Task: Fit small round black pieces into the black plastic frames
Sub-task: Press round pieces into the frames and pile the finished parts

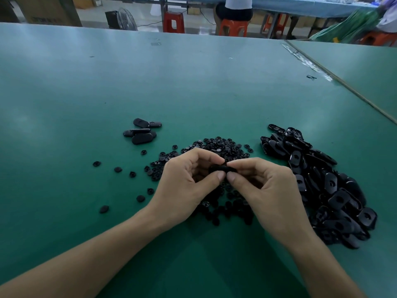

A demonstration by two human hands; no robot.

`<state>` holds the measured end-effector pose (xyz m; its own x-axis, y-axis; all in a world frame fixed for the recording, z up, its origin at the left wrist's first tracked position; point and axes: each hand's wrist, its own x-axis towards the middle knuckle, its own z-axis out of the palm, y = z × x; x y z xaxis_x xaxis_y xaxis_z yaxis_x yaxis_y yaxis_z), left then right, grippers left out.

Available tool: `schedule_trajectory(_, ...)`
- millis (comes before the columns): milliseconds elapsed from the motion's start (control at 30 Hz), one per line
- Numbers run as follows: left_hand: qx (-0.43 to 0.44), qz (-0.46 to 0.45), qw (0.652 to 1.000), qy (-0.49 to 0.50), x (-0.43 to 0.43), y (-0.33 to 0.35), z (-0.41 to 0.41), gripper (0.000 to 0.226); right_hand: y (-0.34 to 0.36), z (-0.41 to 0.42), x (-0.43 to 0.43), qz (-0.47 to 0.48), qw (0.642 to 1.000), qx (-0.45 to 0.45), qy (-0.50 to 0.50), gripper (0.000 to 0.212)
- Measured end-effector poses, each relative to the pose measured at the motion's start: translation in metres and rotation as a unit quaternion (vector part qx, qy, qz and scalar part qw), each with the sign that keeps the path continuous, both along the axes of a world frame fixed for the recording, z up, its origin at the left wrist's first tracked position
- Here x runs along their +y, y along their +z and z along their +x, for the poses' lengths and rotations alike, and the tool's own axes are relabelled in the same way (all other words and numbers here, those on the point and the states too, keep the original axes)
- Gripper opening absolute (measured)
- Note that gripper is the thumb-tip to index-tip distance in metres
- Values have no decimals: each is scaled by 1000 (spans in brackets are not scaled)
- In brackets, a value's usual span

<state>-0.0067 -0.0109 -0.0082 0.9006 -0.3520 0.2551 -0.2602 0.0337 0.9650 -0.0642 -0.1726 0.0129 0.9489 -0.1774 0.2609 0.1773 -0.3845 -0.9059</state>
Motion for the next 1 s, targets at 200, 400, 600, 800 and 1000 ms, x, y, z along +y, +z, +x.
schedule_trajectory(200, 13, -5, 1000, -6, 2, -1, 2, 20, 1, -1, -4, 3, 1000, 20, -5, 14)
schedule_trajectory(400, 15, 0, 1000, -11, 2, -1, 2, 23, 2, -2, -3, -2, 999, 37, -20, 10)
schedule_trajectory(600, 10, -6, 1000, -5, 2, 0, 2, 21, 3, -2, -4, -2, 999, 41, -13, 11)
schedule_trajectory(800, -13, 7, 1000, 24, 0, 1, 2, 17, 3, 0, -4, -33, 999, 16, -5, 13)
schedule_trajectory(1000, -37, 17, 994, 100, 11, 13, 22, 23, 2, 1, -33, -311, 922, 27, -228, 26)
